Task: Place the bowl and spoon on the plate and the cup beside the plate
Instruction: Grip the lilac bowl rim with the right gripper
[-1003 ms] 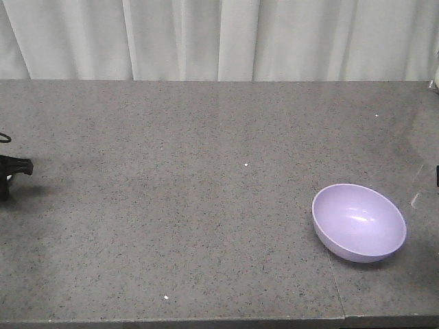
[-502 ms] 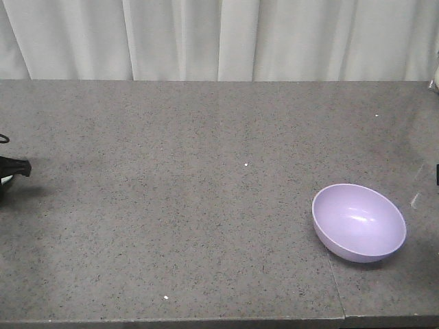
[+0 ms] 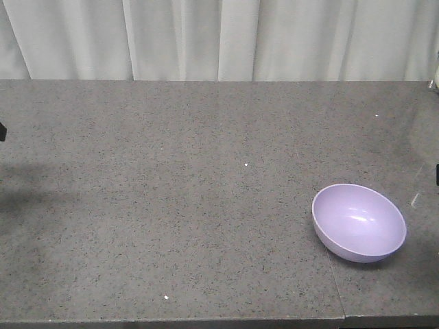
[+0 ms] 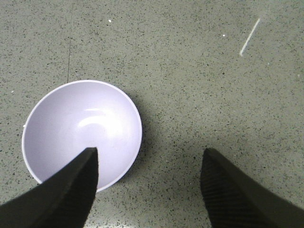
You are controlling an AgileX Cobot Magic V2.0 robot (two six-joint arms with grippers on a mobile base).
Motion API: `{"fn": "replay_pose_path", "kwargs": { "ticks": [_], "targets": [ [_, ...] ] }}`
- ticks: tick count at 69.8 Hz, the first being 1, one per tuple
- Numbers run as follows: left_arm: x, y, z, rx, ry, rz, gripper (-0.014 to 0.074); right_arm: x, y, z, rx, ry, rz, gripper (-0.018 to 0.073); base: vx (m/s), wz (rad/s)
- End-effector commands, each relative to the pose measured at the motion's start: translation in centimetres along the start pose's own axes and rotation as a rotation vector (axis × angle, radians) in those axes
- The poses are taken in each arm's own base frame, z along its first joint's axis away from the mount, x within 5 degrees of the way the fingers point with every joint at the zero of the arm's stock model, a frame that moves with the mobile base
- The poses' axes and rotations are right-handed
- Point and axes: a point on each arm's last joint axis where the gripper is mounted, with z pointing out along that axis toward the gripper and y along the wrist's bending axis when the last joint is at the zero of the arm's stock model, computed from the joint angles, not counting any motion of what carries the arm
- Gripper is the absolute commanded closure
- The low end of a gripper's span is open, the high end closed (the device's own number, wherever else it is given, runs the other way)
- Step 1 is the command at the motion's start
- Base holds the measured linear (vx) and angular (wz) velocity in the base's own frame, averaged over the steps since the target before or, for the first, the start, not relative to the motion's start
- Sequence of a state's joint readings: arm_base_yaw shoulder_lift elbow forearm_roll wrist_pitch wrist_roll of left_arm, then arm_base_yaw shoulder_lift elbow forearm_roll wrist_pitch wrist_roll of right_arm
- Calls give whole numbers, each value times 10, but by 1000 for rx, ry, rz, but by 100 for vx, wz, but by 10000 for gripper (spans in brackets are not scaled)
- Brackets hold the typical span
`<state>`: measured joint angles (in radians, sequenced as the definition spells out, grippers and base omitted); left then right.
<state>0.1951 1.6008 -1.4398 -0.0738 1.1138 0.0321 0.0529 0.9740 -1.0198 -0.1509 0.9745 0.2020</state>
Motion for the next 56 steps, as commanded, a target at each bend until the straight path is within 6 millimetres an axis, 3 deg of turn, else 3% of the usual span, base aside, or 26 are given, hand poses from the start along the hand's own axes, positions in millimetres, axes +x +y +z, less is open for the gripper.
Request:
{"fn": "replay_pose_path", "kwargs": {
  "ticks": [1, 14, 30, 42, 56],
  "targets": [
    [5, -8, -46, 52, -127, 22, 604, -12, -1, -10, -3, -98, -13, 95, 0, 0],
    [20, -13, -85, 79, -206, 42, 604, -12, -1, -10, -4, -97, -12, 95, 0, 0],
    [30, -15, -108, 80, -283, 43, 603, -13, 0, -6, -3, -95, -15, 95, 0, 0],
    [30, -15, -111, 80, -292, 41, 603, -19, 4, 16, -1, -46, -22, 95, 0, 0],
    [30, -15, -111, 79, -292, 40, 603, -24, 11, 55, -6, 48, -27, 95, 0, 0]
  ]
}}
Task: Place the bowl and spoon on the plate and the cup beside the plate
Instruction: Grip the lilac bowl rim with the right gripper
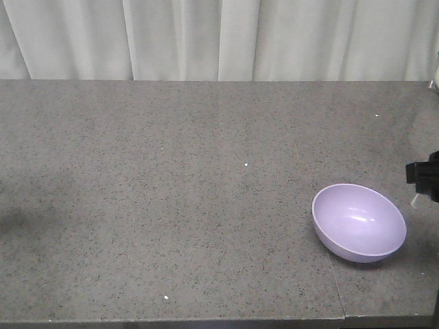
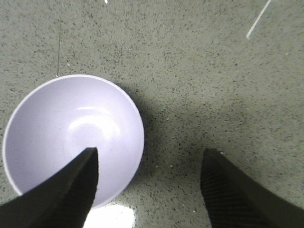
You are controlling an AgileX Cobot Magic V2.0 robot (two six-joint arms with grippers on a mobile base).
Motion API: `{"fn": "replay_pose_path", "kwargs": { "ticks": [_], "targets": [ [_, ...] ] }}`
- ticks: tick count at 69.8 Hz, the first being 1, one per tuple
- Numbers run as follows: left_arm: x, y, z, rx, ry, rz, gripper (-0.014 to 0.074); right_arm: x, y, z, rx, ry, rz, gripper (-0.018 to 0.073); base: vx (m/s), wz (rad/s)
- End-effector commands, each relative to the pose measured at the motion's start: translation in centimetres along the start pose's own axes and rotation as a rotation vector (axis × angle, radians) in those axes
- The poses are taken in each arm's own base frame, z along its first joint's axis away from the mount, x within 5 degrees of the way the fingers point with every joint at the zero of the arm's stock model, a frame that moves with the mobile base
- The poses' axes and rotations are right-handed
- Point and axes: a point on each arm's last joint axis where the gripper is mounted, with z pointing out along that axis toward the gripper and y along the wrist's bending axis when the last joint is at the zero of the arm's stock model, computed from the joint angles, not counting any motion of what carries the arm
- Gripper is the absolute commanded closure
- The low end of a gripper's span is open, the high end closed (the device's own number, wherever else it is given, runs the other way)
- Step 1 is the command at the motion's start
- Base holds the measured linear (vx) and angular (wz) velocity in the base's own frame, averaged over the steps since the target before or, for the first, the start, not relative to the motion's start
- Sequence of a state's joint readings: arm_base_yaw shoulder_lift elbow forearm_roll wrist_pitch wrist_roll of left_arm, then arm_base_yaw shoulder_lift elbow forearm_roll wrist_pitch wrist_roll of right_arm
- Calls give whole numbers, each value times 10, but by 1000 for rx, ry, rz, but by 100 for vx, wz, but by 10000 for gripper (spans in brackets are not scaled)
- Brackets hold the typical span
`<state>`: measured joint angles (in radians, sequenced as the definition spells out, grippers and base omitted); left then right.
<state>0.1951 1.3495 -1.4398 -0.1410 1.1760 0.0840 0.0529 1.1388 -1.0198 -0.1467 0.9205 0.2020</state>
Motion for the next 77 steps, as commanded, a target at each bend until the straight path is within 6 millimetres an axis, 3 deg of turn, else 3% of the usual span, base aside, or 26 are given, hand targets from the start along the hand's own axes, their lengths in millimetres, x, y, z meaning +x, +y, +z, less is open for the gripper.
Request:
{"fn": "replay_pose_path", "kwargs": {
  "ticks": [1, 29, 49, 60, 74, 77],
  "targets": [
    [-6, -4, -18, 15, -101, -7, 603, -15, 3, 7, -10, -56, -11, 95, 0, 0],
    [-6, -4, -18, 15, -101, -7, 603, -18, 17, 85, -45, 133, -21, 95, 0, 0],
    [-6, -4, -18, 15, -100, -7, 603, -14, 21, 115, -48, 212, -19, 132, 0, 0],
    [-6, -4, -18, 15, -100, -7, 603, -13, 22, 119, -47, 223, -17, 270, 0, 0],
    [-5, -4, -18, 15, -97, -7, 603, -14, 21, 115, -45, 211, -19, 578, 0, 0],
    [-5, -4, -18, 15, -97, -7, 603, -15, 21, 113, -46, 203, -19, 575, 0, 0]
  ]
}}
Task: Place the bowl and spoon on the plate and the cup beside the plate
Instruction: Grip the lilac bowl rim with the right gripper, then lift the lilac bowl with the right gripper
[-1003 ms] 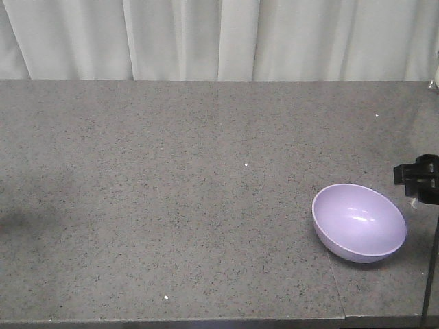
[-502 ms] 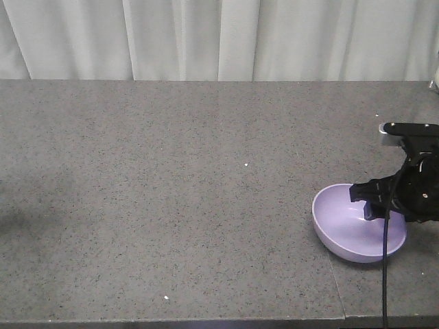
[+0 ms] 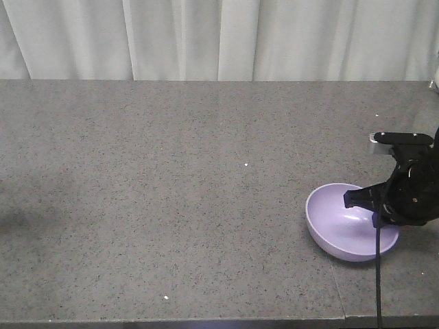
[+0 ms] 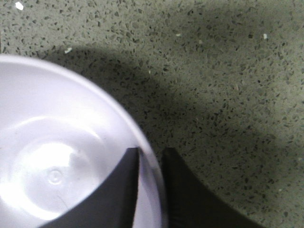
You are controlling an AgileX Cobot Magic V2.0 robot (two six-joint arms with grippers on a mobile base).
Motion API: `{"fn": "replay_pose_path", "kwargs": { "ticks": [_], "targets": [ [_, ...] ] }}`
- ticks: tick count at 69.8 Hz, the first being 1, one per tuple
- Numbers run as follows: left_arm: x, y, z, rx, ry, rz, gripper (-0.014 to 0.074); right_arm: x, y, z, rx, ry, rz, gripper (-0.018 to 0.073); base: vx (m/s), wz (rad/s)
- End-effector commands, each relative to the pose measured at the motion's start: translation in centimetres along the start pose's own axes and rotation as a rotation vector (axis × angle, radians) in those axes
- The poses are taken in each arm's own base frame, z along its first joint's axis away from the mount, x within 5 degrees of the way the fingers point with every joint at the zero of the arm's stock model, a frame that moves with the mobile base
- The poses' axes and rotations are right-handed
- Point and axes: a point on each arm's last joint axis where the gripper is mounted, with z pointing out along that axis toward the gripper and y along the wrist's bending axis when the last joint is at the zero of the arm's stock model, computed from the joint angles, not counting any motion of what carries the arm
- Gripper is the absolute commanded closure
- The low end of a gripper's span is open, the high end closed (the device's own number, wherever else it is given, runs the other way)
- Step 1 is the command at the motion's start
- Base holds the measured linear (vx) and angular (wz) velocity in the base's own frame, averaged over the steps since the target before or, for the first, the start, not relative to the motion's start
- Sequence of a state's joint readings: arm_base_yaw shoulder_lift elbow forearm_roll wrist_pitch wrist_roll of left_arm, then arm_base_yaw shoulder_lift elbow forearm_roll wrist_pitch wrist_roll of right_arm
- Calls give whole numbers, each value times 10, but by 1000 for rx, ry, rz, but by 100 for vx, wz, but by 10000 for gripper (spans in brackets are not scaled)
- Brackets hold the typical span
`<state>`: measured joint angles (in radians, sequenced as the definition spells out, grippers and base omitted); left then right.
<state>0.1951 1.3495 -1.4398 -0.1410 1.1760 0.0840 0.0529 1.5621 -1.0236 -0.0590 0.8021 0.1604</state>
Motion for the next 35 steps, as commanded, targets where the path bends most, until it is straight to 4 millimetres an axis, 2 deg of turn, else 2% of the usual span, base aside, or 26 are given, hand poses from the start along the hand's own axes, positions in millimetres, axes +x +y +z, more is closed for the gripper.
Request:
{"fn": "replay_pose_path", "kwargs": {
  "ticks": [1, 14, 23, 35],
  "targets": [
    [-5, -4, -18, 15, -97, -7, 603, -9, -1, -23, -8, -112, -4, 573, 0, 0],
    [-5, -4, -18, 15, -97, -7, 603, -2, -3, -60, -19, -210, 2, 568, 0, 0],
    [-5, -4, -18, 15, -97, -7, 603, 13, -7, -102, -29, -311, 8, 566, 0, 0],
    [-5, -4, -17, 15, -96, -7, 603, 43, -13, -160, -48, -481, 22, 565, 0, 0]
  ]
}}
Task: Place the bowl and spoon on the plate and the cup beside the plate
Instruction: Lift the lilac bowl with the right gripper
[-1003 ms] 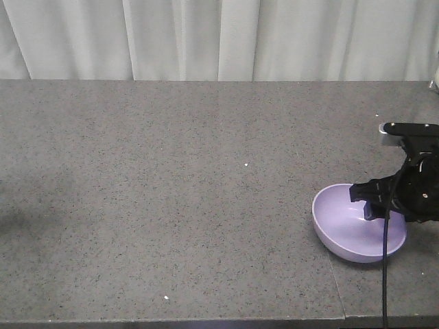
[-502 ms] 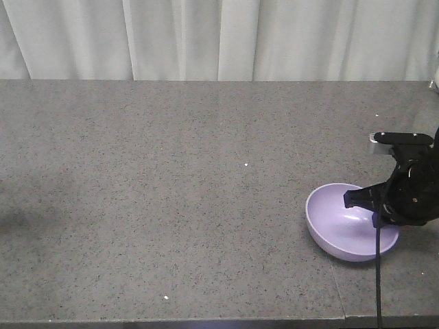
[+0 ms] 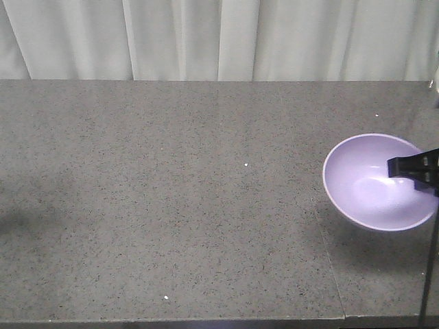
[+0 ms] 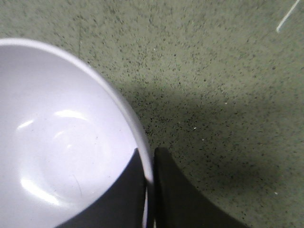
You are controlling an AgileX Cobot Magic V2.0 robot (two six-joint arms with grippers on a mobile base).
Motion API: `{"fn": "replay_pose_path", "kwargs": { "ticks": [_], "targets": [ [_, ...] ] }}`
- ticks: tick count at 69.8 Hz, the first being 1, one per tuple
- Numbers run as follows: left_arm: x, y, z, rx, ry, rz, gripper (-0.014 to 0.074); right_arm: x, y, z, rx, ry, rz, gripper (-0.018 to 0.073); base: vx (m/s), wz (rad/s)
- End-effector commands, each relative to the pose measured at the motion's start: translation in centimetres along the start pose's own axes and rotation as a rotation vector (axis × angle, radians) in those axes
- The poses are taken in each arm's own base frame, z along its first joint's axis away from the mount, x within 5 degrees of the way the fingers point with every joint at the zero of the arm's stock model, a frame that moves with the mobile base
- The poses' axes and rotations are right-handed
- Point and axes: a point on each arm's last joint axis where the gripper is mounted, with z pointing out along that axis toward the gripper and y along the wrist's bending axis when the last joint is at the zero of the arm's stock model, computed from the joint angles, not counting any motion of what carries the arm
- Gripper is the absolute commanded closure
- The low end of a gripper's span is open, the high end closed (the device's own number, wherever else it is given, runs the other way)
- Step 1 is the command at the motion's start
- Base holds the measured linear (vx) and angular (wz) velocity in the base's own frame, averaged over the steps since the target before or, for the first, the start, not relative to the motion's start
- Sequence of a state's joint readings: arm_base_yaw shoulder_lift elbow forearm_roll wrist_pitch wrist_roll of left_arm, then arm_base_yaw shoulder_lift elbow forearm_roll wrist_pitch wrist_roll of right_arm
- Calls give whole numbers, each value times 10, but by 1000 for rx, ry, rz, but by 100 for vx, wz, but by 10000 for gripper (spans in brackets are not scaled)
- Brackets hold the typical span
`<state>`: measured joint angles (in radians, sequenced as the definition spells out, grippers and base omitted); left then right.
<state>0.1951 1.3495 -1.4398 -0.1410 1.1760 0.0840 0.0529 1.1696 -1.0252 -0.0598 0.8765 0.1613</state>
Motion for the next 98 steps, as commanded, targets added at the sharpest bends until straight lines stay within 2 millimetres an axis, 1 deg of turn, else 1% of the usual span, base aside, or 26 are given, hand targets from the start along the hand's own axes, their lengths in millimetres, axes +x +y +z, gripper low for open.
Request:
{"fn": "replay_pose_path", "kwargs": {
  "ticks": [1, 9, 13, 19, 27, 98],
  "targets": [
    [-5, -4, -17, 15, -96, -7, 603, -1, -3, -47, -16, -178, 5, 565, 0, 0],
    [-5, -4, -17, 15, -96, -7, 603, 9, -6, -78, -20, -275, 5, 565, 0, 0],
    [-5, -4, -17, 15, -96, -7, 603, 12, -8, -87, -14, -304, 1, 565, 0, 0],
    [-5, -4, -17, 15, -96, -7, 603, 16, -9, -94, -8, -319, -2, 565, 0, 0],
    [-5, -4, -17, 15, -96, -7, 603, 18, -10, -96, -4, -319, -3, 565, 0, 0],
    [-5, -4, -17, 15, -96, -7, 603, 18, -10, -96, -5, -318, -3, 565, 0, 0]
  ]
}}
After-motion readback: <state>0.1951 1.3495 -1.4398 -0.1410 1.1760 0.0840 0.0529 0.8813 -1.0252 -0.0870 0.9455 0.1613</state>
